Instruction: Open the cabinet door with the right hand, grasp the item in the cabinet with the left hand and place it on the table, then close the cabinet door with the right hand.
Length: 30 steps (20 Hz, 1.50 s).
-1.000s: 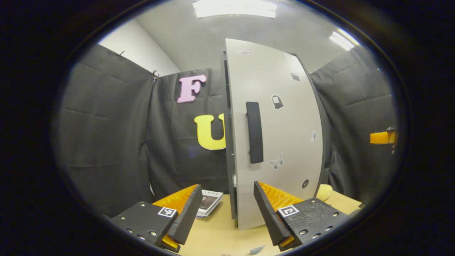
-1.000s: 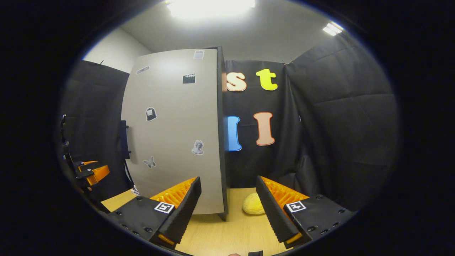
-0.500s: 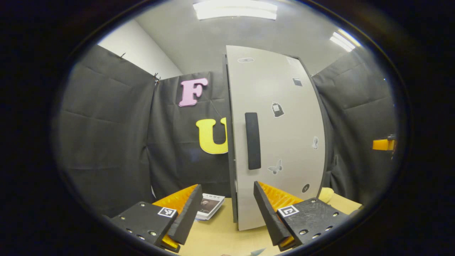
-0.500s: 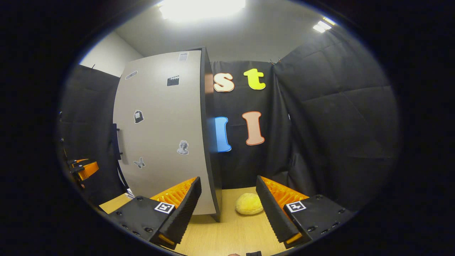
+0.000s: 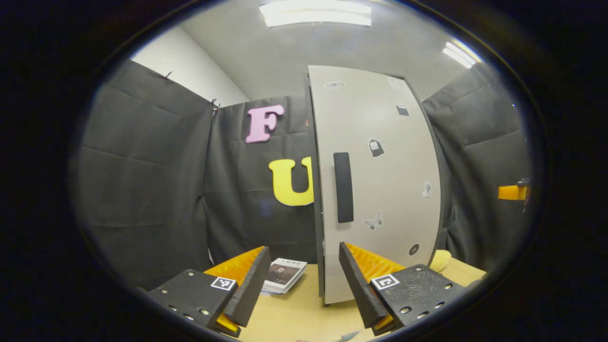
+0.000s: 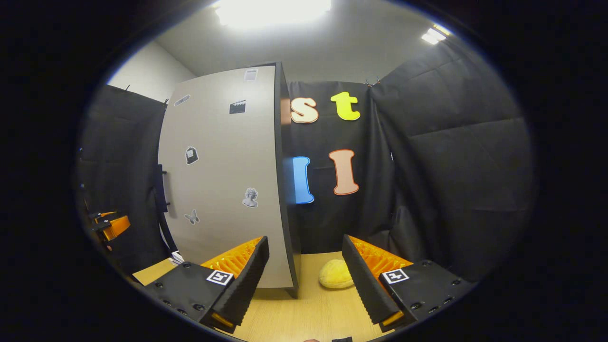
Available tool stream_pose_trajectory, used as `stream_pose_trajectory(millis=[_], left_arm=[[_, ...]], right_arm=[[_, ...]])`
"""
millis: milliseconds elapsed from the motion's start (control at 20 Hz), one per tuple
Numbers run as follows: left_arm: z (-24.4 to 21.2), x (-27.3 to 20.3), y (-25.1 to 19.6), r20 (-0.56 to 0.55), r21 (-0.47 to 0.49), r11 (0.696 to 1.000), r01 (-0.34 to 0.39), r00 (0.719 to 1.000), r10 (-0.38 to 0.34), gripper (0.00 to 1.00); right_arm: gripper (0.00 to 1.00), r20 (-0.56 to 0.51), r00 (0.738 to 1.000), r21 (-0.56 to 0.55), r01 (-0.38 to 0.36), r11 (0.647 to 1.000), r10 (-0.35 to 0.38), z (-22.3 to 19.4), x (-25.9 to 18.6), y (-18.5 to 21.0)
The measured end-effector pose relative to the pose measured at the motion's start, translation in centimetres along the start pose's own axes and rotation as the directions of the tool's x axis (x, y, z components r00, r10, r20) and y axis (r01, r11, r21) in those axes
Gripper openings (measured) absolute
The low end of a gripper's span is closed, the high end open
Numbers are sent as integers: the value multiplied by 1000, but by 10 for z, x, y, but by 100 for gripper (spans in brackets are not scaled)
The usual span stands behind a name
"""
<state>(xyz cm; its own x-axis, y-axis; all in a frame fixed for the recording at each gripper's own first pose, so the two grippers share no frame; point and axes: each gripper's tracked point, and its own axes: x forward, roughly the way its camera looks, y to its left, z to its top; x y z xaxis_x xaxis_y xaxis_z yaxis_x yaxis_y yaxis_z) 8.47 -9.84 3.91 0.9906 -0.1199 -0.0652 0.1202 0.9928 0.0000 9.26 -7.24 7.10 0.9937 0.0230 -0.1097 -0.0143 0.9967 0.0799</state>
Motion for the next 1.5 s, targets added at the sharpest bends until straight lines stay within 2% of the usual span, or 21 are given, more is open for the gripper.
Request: stream_pose_trajectory(millis=[350, 850, 1500], left_arm=[[1, 0, 2, -4, 7, 1000, -26, 1000, 26, 87], [4, -2, 2, 14, 12, 1000, -10, 1000, 10, 87], [3, -1, 5, -3, 13, 999, -36, 999, 36, 87]], right_arm=[[98, 3, 1000, 5, -11, 1000, 11, 1, 0, 5], [98, 9, 1000, -1, -17, 1000, 17, 3, 1, 11], [98, 21, 999, -14, -30, 999, 30, 10, 0, 16]])
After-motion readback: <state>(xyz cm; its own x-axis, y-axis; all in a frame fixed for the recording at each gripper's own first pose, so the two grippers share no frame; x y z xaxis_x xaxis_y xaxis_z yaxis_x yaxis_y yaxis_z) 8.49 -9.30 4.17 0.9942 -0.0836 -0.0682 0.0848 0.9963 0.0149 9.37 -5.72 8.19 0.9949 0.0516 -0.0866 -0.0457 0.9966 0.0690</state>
